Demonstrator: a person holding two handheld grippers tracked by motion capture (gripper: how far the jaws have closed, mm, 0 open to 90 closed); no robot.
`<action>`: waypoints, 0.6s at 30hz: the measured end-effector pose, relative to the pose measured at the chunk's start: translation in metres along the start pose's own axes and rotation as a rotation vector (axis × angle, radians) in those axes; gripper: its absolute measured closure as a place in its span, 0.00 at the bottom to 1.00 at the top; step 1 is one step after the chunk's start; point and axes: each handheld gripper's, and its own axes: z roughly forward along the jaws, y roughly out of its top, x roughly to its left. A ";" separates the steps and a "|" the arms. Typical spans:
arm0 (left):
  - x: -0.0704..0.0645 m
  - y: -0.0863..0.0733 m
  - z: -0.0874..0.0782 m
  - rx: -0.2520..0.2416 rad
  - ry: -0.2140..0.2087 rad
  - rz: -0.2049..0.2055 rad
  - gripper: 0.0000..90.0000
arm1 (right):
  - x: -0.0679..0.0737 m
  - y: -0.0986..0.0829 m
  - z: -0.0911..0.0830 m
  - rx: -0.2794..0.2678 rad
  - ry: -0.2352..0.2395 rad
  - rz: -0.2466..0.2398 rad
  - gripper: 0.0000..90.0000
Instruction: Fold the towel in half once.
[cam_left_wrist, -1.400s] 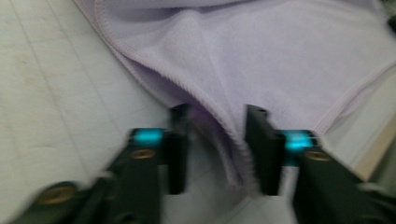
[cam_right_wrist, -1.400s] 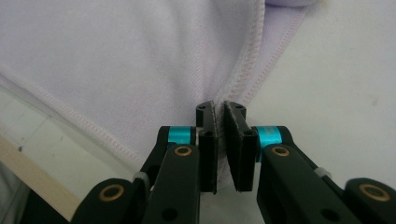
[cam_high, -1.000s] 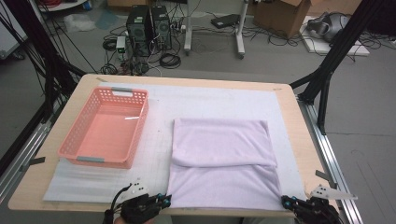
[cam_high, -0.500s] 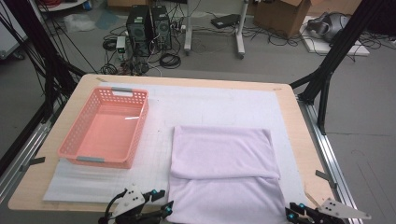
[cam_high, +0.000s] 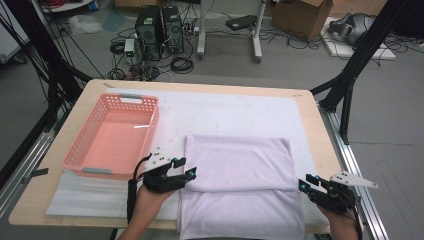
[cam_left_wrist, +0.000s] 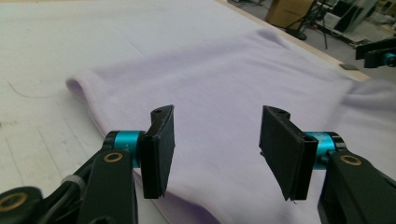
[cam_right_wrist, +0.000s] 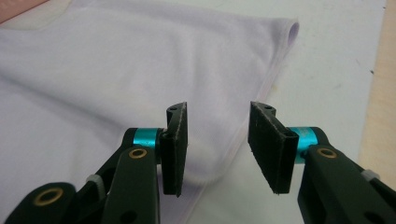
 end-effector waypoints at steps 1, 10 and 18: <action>0.006 0.002 0.005 0.008 0.012 -0.007 0.51 | -0.003 0.003 0.006 0.003 0.002 -0.004 0.64; 0.036 0.006 0.037 0.095 0.149 -0.031 0.47 | -0.022 0.026 0.056 0.069 0.000 0.000 0.56; 0.044 0.008 0.060 0.226 0.201 -0.047 0.48 | -0.030 0.036 0.086 0.138 -0.065 -0.013 0.57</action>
